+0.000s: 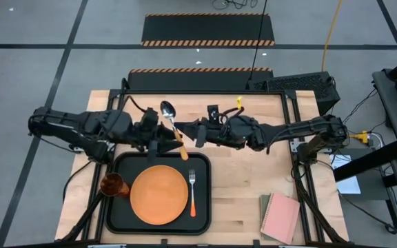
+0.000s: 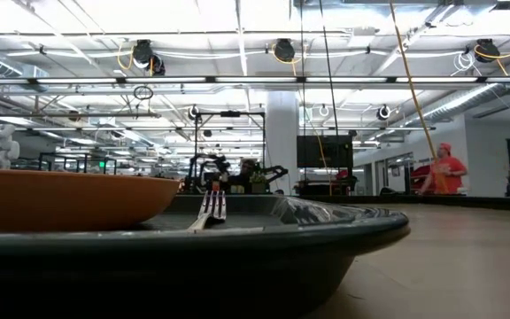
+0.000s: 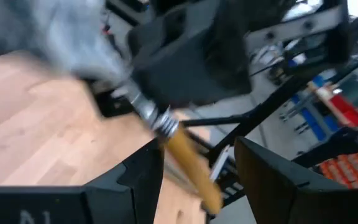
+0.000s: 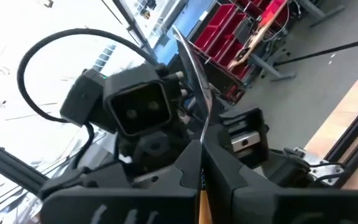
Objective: Pick and place plate/cup/fork/spoon on tray
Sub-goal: Put the orange fork on the black tray to the right of the orange fork
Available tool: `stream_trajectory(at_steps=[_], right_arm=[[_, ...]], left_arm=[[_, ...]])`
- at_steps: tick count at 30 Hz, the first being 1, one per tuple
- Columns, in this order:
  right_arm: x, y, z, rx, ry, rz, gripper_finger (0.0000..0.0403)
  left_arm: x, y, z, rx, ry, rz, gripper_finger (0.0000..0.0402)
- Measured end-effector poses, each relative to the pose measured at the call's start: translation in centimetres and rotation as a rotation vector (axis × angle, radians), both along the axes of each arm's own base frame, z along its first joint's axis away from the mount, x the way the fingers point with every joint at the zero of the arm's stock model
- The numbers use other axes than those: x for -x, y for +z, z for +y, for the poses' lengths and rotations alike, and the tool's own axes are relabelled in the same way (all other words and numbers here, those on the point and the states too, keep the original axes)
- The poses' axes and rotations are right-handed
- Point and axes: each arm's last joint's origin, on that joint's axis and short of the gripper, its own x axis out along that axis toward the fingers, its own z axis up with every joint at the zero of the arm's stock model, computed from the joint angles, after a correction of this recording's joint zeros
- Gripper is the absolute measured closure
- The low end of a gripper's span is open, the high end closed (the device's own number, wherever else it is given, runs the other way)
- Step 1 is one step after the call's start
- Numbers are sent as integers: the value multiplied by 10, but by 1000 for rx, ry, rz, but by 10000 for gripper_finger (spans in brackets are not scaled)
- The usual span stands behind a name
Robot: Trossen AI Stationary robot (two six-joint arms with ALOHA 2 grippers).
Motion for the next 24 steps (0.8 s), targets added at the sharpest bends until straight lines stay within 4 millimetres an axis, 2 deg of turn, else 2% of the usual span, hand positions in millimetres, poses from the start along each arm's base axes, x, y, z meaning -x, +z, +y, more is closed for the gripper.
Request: stream_trajectory(at_steps=[3,6,13,19,24], right_arm=[[0,0,-2,-1,18,-3,403],[0,0,-2,1,17,-2,403],[0,2,-4,4,21,-18,403],[3,3,2,-2,-61,-13,396],[17,8,17,65,-184,58,363]], left_arm=[[-1,2,3,7,2,-26,206],[-2,3,8,8,21,-30,231],[-1,4,15,9,19,-29,364],[5,9,22,57,19,-54,363],[32,31,32,63,40,-186,366]])
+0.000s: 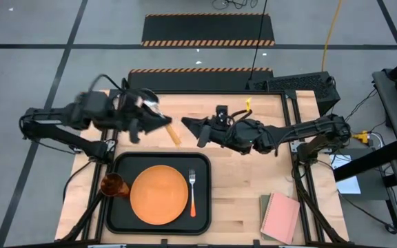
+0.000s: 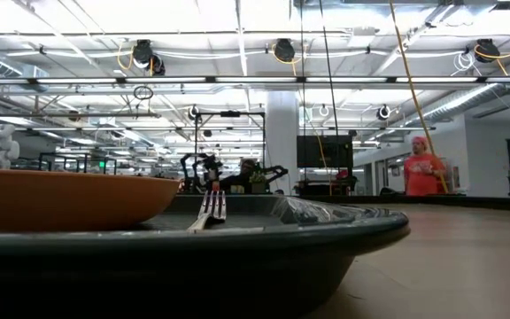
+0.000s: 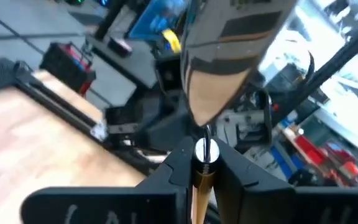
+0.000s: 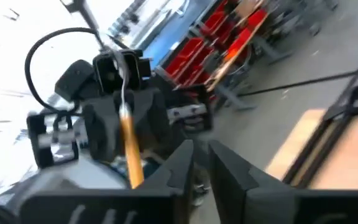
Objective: Pick and place plate/cup/fork/spoon on tray
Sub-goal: Put the orange fork on the black tray to the right of the orange fork
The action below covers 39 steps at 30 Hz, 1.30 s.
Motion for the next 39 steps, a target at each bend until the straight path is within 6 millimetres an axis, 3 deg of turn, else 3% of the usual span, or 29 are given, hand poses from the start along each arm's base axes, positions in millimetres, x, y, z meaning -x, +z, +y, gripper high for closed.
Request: stream_trajectory(at_steps=[8,17,23,34,39], right_arm=[[23,13,35,139,-139,134,326],[0,29,57,328,-213,302,324],[-19,25,51,426,-188,423,302],[-28,11,21,592,-213,599,172],[-29,6,12,664,-243,694,146]], left_arm=[[25,-5,22,70,163,110,367],[10,-16,32,119,231,171,367],[-1,-19,32,154,234,169,367],[-15,-24,34,215,264,168,367],[-19,-25,38,225,308,157,366]])
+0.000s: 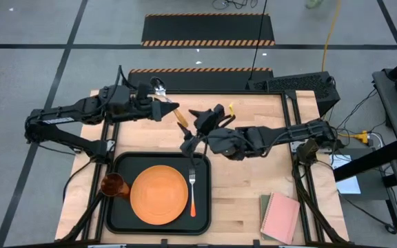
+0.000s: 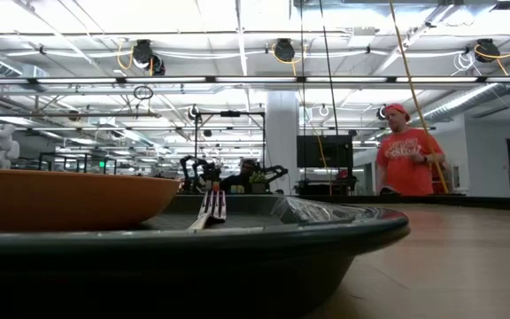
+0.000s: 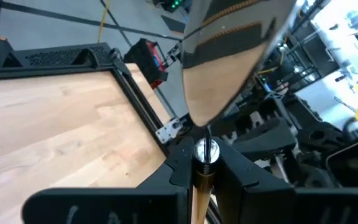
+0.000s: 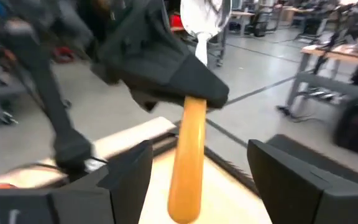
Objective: Pick and place plate/cup/fork/spoon on tray
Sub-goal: Put the orange fork on the black tray to the right of the orange fork
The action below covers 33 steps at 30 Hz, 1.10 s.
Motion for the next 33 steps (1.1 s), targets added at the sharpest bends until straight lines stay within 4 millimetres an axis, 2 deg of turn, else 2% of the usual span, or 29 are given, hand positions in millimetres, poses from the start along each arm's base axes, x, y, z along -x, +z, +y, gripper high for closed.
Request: stream_trajectory(at_steps=[4,8,12,17,33], right_arm=[[-3,-7,-2,88,-36,89,151],[-3,-12,-11,73,-31,120,168],[-5,-24,-18,71,-53,155,192],[-6,-30,-20,77,-58,173,229],[-6,-35,-20,56,-65,178,331]], left_arm=[[-7,-4,4,16,28,2,366],[-17,-6,5,31,49,-18,365],[-29,-10,6,41,48,-26,366],[-36,-15,6,58,40,-12,363],[-36,-19,9,49,51,24,366]])
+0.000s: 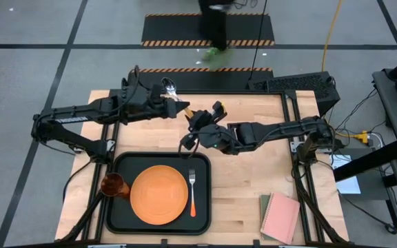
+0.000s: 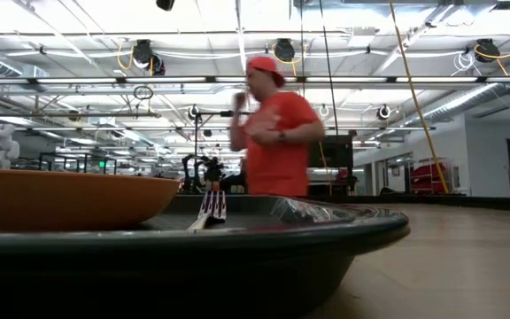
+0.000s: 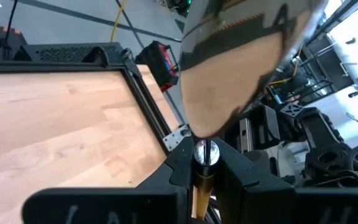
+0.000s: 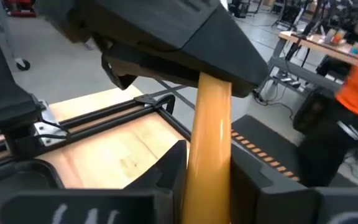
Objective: Pick and place plate/cup/fork/spoon on tray
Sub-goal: Put the orange fork on the black tray to the right of the orange fork
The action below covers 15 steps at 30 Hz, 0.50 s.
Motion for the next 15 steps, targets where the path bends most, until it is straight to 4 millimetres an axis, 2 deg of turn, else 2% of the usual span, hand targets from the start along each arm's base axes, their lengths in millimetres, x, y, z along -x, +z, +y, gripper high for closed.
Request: stream_trajectory(at_steps=[9,15], right_arm=[[0,-1,0,-52,-20,-41,344],[1,-2,2,-91,-24,-57,348]], left_arm=[[0,0,-1,-39,-43,16,352],[0,-3,-4,-45,-132,47,277]])
